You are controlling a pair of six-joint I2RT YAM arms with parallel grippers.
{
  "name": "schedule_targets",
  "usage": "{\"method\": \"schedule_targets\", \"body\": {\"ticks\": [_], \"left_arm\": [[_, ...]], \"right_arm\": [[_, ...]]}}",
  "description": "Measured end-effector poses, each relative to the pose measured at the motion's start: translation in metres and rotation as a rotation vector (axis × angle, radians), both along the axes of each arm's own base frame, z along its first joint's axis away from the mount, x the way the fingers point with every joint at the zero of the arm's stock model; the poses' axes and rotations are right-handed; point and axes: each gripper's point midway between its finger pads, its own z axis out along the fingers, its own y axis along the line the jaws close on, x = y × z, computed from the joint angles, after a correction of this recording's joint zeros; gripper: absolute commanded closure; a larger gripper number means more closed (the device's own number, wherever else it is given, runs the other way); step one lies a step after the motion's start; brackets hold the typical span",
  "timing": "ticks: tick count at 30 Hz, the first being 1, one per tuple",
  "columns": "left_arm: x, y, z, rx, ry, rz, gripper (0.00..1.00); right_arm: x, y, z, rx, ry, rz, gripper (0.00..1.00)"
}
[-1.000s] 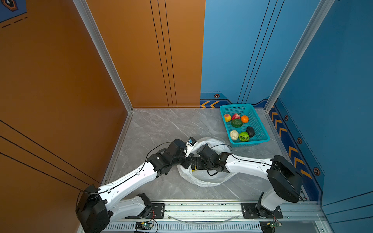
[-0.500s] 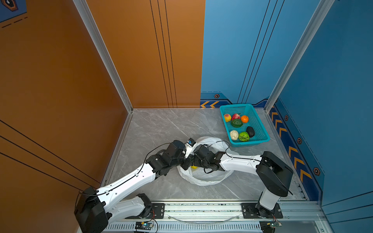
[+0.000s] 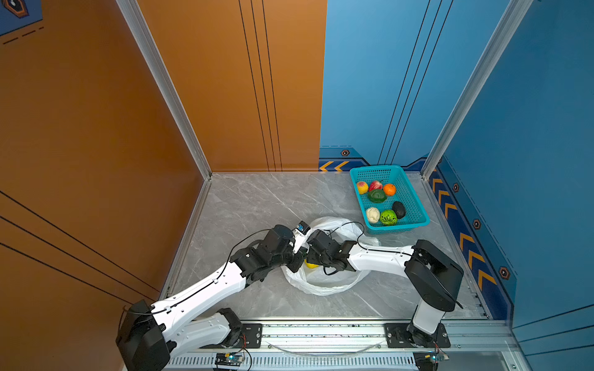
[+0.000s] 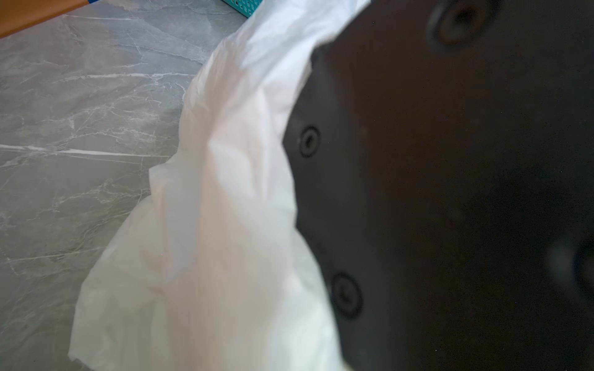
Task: Untie the knot of the plastic bag and take out the fruit
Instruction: Pick up the fruit from the plastic bag.
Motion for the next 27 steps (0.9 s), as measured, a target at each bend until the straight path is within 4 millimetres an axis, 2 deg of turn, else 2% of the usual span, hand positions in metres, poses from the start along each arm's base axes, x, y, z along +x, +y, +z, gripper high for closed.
{"method": "schedule_targets", "body": {"ticks": [5, 8, 18, 27], "left_arm": [[0.003, 0.004, -0.001, 0.011, -0.004, 0.03, 1.0], [0.005, 0.007, -0.002, 0.02, -0.003, 0.053, 1.0], [0.008, 0.019, -0.009, 0.061, 0.007, 0.113, 1.0], [0.012, 0.027, -0.011, 0.085, 0.002, 0.156, 1.0]], "right_arm": [[-0.005, -0.003, 0.001, -0.017, 0.011, 0.014, 0.52], [-0.013, -0.004, 0.009, -0.022, 0.02, 0.046, 0.52], [-0.053, 0.004, 0.062, 0.006, -0.001, 0.191, 0.51], [-0.075, -0.006, 0.107, 0.029, -0.016, 0.254, 0.51]]}}
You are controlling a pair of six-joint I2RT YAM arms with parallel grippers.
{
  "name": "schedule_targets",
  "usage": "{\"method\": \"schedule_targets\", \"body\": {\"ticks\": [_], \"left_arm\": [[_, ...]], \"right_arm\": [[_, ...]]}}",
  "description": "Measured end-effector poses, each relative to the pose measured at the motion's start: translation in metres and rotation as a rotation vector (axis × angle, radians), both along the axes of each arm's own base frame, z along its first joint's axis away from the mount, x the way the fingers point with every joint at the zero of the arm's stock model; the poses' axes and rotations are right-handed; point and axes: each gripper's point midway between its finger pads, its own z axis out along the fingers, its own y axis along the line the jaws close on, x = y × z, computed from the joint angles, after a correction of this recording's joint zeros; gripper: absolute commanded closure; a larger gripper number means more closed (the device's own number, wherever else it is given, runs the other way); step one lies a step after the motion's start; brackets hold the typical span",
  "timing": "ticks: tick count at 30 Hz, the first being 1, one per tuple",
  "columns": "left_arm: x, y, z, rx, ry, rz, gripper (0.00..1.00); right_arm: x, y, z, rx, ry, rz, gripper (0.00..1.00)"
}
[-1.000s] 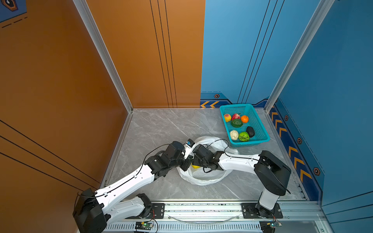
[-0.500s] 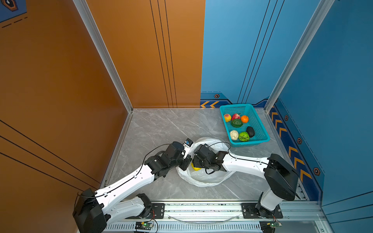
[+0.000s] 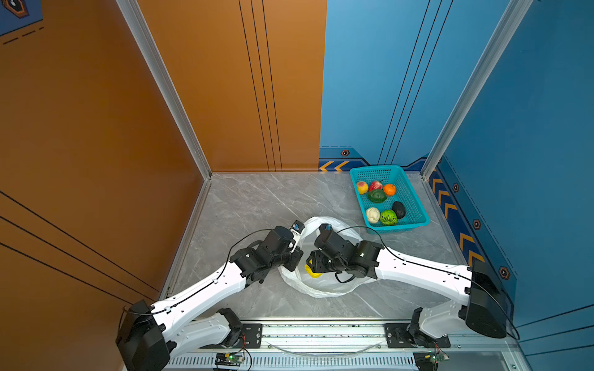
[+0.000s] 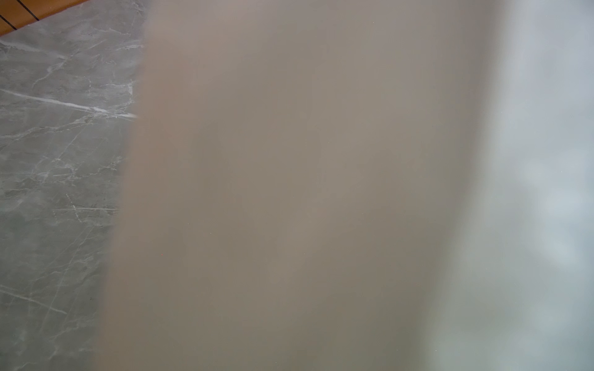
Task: Untie the knot of the plastic bag and take out the fruit
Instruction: Pick up the fruit from the plastic bag, then place the fruit in the basket.
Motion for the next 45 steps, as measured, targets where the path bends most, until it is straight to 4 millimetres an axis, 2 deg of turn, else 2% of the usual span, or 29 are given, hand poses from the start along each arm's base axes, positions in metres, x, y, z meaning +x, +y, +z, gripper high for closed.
{"method": "schedule_targets", "body": {"ticks": [9, 13, 16, 21, 25, 32, 36, 39, 45], "left_arm": [[0.002, 0.005, -0.001, 0.009, 0.0, 0.029, 1.0], [0.001, 0.007, 0.002, 0.01, -0.006, 0.035, 1.0], [0.0, 0.008, 0.005, 0.002, -0.012, 0.037, 1.0], [0.0, 0.009, 0.006, -0.002, -0.017, 0.041, 1.0], [-0.001, 0.011, 0.003, 0.004, -0.013, 0.047, 1.0], [-0.001, 0.014, 0.001, 0.01, -0.013, 0.057, 1.0], [0.0, 0.016, 0.005, 0.003, -0.024, 0.066, 1.0], [0.0, 0.017, 0.004, 0.002, -0.024, 0.069, 1.0], [-0.001, 0.02, 0.0, 0.004, -0.017, 0.08, 1.0]], "right_arm": [[-0.012, -0.001, 0.044, 0.063, -0.001, 0.048, 0.51], [-0.009, -0.005, 0.072, 0.113, -0.019, 0.052, 0.51], [0.011, -0.018, 0.1, 0.162, -0.048, 0.013, 0.51], [0.06, -0.049, 0.142, 0.239, -0.113, -0.091, 0.52], [0.098, -0.085, 0.154, 0.257, -0.15, -0.191, 0.51], [0.167, -0.162, 0.149, 0.238, -0.205, -0.419, 0.52], [0.207, -0.207, 0.129, 0.185, -0.224, -0.537, 0.51], [0.237, -0.241, 0.101, 0.122, -0.214, -0.616, 0.51], [0.281, -0.294, 0.021, -0.017, -0.118, -0.722, 0.51]]}}
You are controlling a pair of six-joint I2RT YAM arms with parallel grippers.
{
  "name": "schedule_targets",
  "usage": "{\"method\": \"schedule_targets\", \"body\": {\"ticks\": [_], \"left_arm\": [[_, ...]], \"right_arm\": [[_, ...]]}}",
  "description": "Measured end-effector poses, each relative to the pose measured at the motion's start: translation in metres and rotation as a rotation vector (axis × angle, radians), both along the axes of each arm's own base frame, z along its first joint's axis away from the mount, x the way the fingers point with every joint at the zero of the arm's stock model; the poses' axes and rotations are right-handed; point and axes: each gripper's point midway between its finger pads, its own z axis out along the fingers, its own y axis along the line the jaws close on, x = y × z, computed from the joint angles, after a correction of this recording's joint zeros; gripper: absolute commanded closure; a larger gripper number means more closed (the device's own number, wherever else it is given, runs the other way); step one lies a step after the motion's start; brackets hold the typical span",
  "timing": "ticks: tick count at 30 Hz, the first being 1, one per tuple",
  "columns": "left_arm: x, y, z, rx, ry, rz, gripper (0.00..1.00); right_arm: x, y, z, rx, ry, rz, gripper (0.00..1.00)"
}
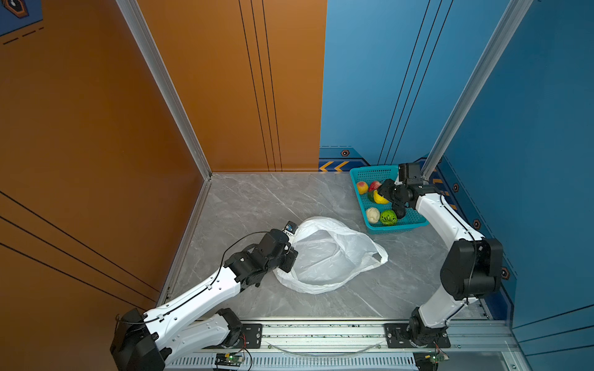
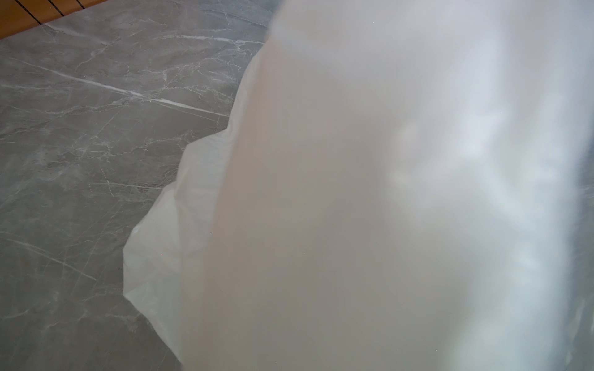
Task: Untie the knot of the plastic bag and take out the fruit
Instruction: Place the fruit in the basket.
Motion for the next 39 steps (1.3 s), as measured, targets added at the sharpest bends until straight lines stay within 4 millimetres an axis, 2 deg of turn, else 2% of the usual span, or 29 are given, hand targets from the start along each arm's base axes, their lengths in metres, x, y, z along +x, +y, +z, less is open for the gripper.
{"method": "schedule_targets", "body": {"ticks": [1, 4, 6, 8, 11, 19, 22, 26, 32, 39], "left_arm": [[0.0, 0.0, 0.001, -0.003, 0.0, 0.002, 1.0], [0.0, 0.001, 0.002, -0.007, -0.004, 0.007, 1.0], [0.0, 0.001, 0.003, -0.009, -0.005, 0.009, 1.0], [0.001, 0.001, 0.003, -0.011, -0.006, 0.012, 1.0], [0.002, 0.004, 0.005, -0.016, -0.01, 0.023, 1.0], [0.005, 0.017, -0.002, -0.028, 0.001, 0.08, 1.0], [0.009, 0.025, -0.002, -0.039, 0.002, 0.117, 1.0], [0.019, 0.039, 0.001, -0.056, -0.009, 0.187, 1.0], [0.042, 0.069, 0.002, -0.069, -0.024, 0.32, 1.0], [0.076, 0.1, -0.014, -0.06, -0.01, 0.461, 1.0]], "right_arm": [[0.007, -0.007, -0.013, -0.013, 0.021, -0.01, 0.5], [0.021, -0.021, -0.034, -0.035, 0.055, -0.032, 0.45], [0.03, -0.028, -0.042, -0.042, 0.065, -0.042, 0.32], [0.036, -0.033, -0.044, -0.059, 0.064, -0.048, 0.21], [0.039, -0.039, -0.042, -0.088, 0.056, -0.055, 0.13], [0.039, -0.032, -0.038, -0.125, 0.048, -0.046, 0.06], [0.032, -0.022, -0.032, -0.126, 0.039, -0.025, 0.05], [0.016, -0.005, -0.012, -0.128, 0.007, 0.013, 0.03], [-0.019, 0.01, 0.019, -0.122, -0.05, 0.048, 0.02], [-0.065, 0.021, 0.027, -0.116, -0.057, 0.085, 0.0]]}}
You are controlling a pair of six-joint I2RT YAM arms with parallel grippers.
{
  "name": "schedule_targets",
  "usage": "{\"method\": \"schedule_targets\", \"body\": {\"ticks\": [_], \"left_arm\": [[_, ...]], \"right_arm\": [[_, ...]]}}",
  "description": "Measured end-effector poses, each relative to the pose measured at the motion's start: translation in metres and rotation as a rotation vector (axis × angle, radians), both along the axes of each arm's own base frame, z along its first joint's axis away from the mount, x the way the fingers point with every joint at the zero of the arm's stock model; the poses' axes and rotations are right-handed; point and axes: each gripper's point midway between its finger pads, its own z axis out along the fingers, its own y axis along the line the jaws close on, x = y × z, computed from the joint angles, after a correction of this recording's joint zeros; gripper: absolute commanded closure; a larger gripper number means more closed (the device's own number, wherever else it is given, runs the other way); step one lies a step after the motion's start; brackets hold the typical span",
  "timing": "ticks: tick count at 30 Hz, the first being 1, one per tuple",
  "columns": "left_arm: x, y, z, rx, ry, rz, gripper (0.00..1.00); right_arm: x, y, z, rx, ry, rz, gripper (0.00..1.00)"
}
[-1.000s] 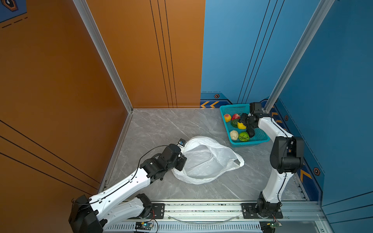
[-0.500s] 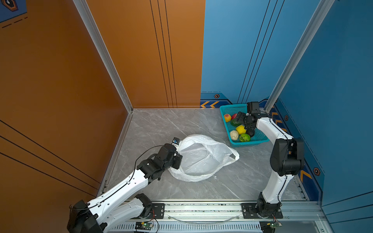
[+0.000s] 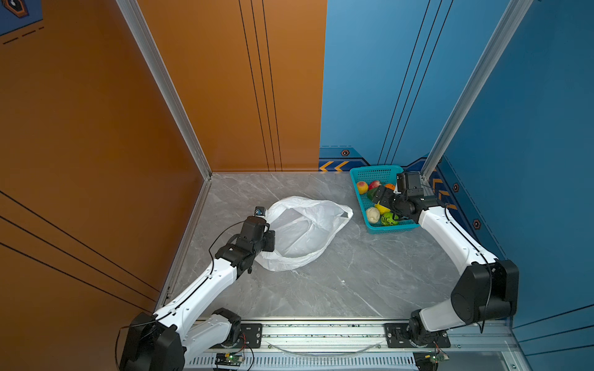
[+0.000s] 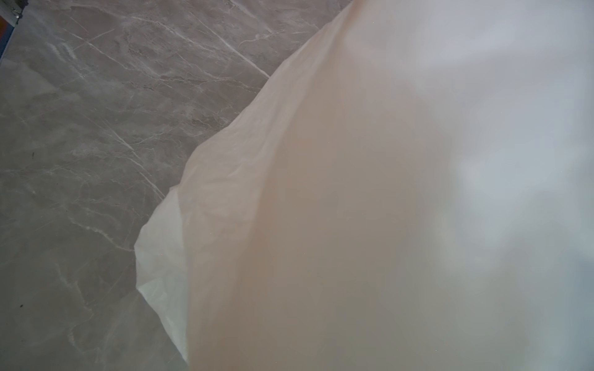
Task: Untie the knot of the plastic bag and take out the fruit
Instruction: Place the fruit in the basket, then place the plastic bag at the top-left of the table.
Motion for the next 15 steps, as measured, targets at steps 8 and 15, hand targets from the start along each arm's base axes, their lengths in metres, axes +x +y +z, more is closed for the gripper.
{"method": "schedule_targets", "body": {"ticks": [8, 15], "left_arm": [[0.066, 0.025, -0.001, -0.014, -0.017, 0.098, 1.0], [0.115, 0.042, 0.0, -0.04, -0.028, 0.131, 1.0]], "right_arm": [[-0.051, 0.012, 0.007, 0.019, 0.003, 0.038, 0.0], [-0.071, 0.008, 0.002, 0.022, 0.028, 0.035, 0.0]]}}
